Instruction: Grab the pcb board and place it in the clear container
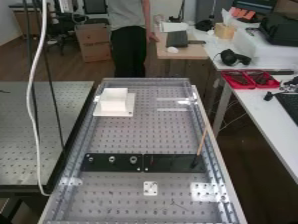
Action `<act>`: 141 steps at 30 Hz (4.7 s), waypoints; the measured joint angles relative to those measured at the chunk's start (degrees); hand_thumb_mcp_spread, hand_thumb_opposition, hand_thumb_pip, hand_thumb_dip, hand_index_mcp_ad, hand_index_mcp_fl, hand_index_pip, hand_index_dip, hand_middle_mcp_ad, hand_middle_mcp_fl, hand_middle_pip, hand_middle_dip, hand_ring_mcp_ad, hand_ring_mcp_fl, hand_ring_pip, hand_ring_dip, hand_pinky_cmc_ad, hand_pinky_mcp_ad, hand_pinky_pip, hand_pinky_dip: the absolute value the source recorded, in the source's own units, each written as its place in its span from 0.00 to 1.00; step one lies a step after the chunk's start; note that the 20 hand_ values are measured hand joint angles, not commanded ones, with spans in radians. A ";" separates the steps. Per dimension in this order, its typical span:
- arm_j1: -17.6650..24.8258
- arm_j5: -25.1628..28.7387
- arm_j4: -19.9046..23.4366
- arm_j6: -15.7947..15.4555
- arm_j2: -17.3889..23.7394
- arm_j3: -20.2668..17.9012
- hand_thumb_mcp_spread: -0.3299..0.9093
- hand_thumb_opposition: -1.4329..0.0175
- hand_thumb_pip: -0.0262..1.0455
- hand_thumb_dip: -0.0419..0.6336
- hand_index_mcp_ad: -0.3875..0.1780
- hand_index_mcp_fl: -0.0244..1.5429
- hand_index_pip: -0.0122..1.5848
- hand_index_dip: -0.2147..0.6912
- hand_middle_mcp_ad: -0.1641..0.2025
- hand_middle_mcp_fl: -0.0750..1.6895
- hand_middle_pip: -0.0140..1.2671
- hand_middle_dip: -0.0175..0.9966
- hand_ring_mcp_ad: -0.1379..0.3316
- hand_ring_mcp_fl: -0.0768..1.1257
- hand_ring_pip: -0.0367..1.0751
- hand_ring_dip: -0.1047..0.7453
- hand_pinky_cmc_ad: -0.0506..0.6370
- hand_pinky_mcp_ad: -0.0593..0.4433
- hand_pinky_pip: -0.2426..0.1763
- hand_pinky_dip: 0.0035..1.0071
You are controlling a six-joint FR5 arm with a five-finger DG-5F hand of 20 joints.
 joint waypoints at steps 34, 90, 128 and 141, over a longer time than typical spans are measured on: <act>0.98 4.78 9.68 2.97 -2.67 -7.43 0.39 0.55 0.13 0.08 0.73 0.01 0.05 0.25 0.52 0.05 0.12 0.06 0.72 0.06 0.11 0.07 0.43 0.45 0.35 0.29; 23.41 76.51 24.92 31.90 -24.46 -13.37 0.55 0.51 0.23 0.12 0.73 0.05 0.06 0.68 0.57 0.05 0.12 0.06 0.76 0.06 0.11 0.07 0.43 0.44 0.28 0.38; 14.54 72.91 28.59 32.20 -33.20 -10.10 0.71 0.48 0.31 0.32 0.52 0.09 0.60 0.76 0.53 0.05 0.12 0.13 0.74 0.06 0.10 0.08 0.36 0.44 0.32 0.17; 14.94 76.82 25.46 36.13 -37.39 -5.91 0.72 0.48 0.31 0.32 0.51 0.05 0.75 0.76 0.53 0.05 0.12 0.14 0.74 0.06 0.10 0.09 0.35 0.43 0.36 0.18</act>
